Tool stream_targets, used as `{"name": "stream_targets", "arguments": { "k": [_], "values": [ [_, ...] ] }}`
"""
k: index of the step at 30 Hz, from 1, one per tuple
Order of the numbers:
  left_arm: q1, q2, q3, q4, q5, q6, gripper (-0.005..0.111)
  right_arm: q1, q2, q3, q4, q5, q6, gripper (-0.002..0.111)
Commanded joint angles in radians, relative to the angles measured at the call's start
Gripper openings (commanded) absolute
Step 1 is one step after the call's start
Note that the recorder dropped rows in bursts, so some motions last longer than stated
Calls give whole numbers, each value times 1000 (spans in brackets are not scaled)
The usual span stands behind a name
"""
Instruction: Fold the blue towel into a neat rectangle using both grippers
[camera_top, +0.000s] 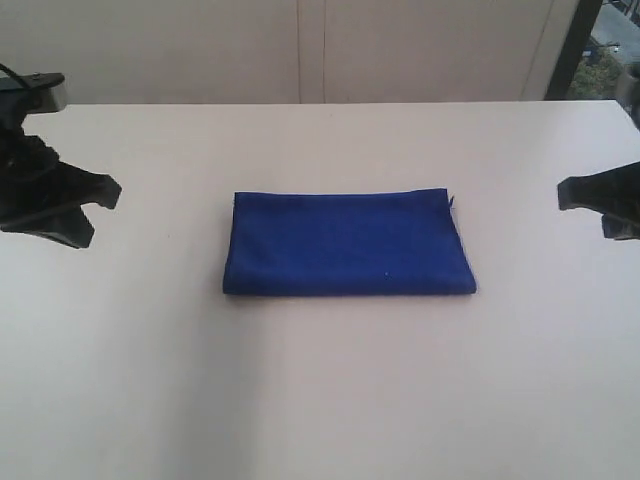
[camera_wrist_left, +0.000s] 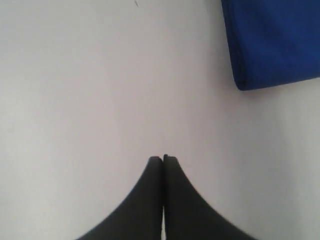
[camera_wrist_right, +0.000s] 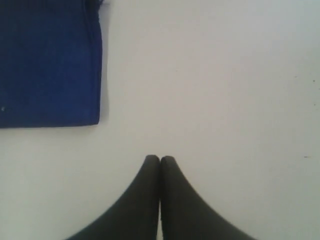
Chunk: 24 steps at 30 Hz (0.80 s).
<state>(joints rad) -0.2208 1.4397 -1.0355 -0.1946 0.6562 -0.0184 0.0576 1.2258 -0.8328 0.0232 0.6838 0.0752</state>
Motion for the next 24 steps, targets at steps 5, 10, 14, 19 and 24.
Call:
{"name": "stream_targets", "arguments": {
  "k": [5, 10, 14, 19, 24],
  "values": [
    [3, -305, 236, -12, -134, 18, 0, -8, -375, 183, 4, -67, 2, 0],
    [0, -469, 401, -12, -259, 18, 0, -8, -600, 291, 1, -109, 2, 0],
    [0, -585, 519, -12, -402, 41, 0, -8, -758, 360, -23, -111, 0, 0],
    [0, -647, 607, -12, -522, 64, 0, -8, -882, 440, -71, -194, 0, 0],
    [0, -650, 609, -9, -522, 64, 0, -8, -943, 445, -71, -207, 0, 0]
  ]
}}
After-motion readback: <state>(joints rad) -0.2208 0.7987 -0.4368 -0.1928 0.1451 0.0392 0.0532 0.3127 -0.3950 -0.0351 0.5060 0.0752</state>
